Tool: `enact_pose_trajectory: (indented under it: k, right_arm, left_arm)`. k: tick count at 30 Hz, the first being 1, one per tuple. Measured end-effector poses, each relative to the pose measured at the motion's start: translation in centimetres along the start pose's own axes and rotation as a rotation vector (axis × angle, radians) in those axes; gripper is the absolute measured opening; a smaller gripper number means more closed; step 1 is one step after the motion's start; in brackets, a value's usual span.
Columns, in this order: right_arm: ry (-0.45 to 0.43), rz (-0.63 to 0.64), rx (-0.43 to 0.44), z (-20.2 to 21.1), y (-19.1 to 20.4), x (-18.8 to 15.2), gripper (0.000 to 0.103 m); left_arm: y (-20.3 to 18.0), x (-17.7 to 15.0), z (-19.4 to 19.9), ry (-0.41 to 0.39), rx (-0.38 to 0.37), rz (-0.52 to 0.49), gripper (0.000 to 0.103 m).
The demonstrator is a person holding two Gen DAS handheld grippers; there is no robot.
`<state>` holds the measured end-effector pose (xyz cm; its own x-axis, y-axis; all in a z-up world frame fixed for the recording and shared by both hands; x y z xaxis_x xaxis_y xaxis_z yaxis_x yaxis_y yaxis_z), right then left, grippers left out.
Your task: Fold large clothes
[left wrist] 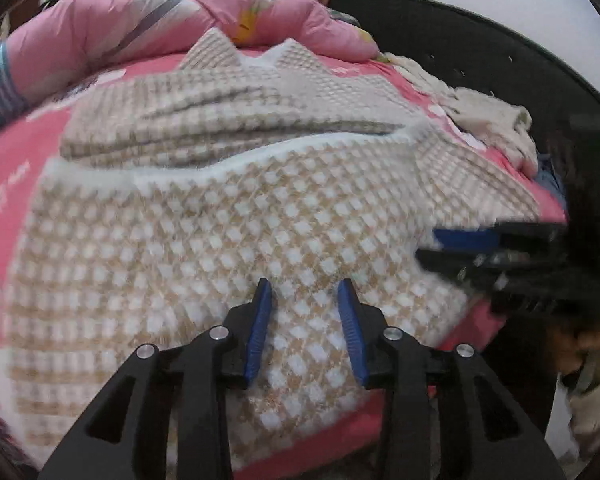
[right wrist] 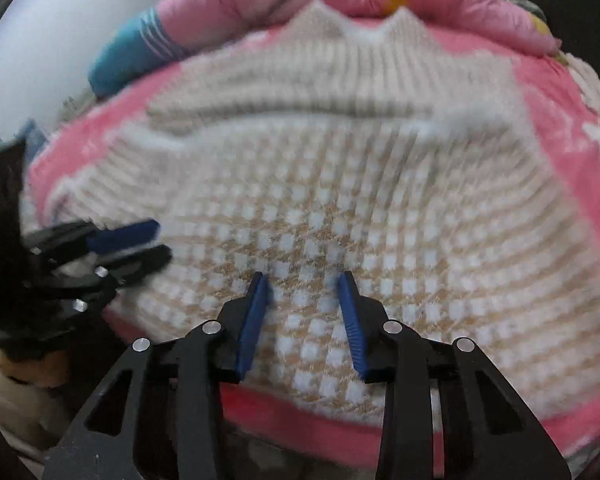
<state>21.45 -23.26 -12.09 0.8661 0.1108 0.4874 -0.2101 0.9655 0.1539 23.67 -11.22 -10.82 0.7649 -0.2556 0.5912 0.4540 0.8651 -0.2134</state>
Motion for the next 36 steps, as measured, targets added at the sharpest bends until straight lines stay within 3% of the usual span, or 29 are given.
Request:
enact_pose_trajectory:
  k: [2,6,7,9,11,14,16,18,20,21,23,26,28,30,32,33,36]
  right_arm:
    - [-0.003,-0.040,0.025,1.9,-0.2,0.5,0.034]
    - [-0.066,0.033,0.023,5.8,1.5,-0.2,0.033]
    - [-0.059,0.039,0.015,5.6,1.8,-0.4,0.033]
    - [-0.010,0.035,-0.031,2.6,2.0,-1.1,0.033]
    - [-0.024,0.056,-0.094,0.3,1.8,-1.5,0.034]
    - [-0.024,0.020,-0.072,2.5,1.7,-0.9,0.034]
    - [-0.071,0.000,-0.101,5.3,0.4,-1.1,0.034]
    - [-0.101,-0.047,-0.156,7.0,-1.3,-2.2,0.035]
    - [-0.073,-0.125,-0.209,6.2,-4.2,-3.0,0.037]
    - [-0.044,-0.154,-0.198,4.5,-5.5,-3.4,0.037]
    - [-0.046,-0.179,-0.156,2.6,-6.5,-3.9,0.037]
    - [-0.055,-0.171,-0.159,4.8,-6.1,-3.1,0.037]
    - [-0.100,-0.200,-0.162,6.7,-6.4,-3.1,0.039]
    - [-0.119,-0.251,-0.203,7.5,-8.4,-3.6,0.042]
    - [-0.070,-0.304,-0.150,5.0,-9.8,-3.7,0.042]
    - [-0.051,-0.304,-0.139,3.9,-10.2,-3.9,0.042]
    - [-0.053,-0.285,-0.168,5.3,-9.4,-3.0,0.044]
  left_arm:
    - [-0.3,0.4,1.0,-0.005,0.004,0.011,0.035]
    - [-2.4,-0.2,4.8,-0.077,-0.005,-0.080,0.034]
    - [-2.6,-0.8,4.5,-0.061,0.005,-0.081,0.034]
    - [-2.2,-1.8,2.1,0.003,0.028,-0.044,0.035]
    - [-2.0,-1.9,0.9,-0.009,0.035,-0.018,0.037]
    - [-2.3,-1.4,2.1,-0.021,0.037,0.005,0.037]
    - [-1.9,-1.4,4.4,-0.053,0.048,0.012,0.037]
    - [-0.5,-2.1,6.2,-0.088,0.102,0.024,0.039]
    - [2.2,-3.3,5.7,-0.052,0.167,0.093,0.041]
    - [3.6,-3.9,4.6,-0.023,0.138,0.142,0.042]
    - [4.3,-4.3,4.2,-0.055,0.094,0.186,0.043]
    - [3.6,-3.8,5.2,-0.054,0.119,0.175,0.043]
    - [3.7,-3.6,7.0,-0.100,0.134,0.178,0.043]
    - [4.5,-3.5,7.7,-0.134,0.163,0.204,0.050]
    - [7.1,-4.1,6.4,-0.075,0.188,0.291,0.054]
    - [7.9,-4.3,5.5,-0.056,0.154,0.319,0.054]
    - [7.3,-3.3,6.3,-0.067,0.175,0.314,0.055]
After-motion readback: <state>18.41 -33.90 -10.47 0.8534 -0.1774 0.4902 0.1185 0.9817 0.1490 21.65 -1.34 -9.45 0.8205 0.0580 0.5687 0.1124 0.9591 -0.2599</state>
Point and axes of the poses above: each gripper's, at about its wrist camera, not at the fingertips, and z roughly against the way its jaws point, y to its left, x to its top, the point moved 4 cm from there along -z, roughly the way its jaws point, and after that the axes turned 5 degrees about y, right-handed, at the moved point
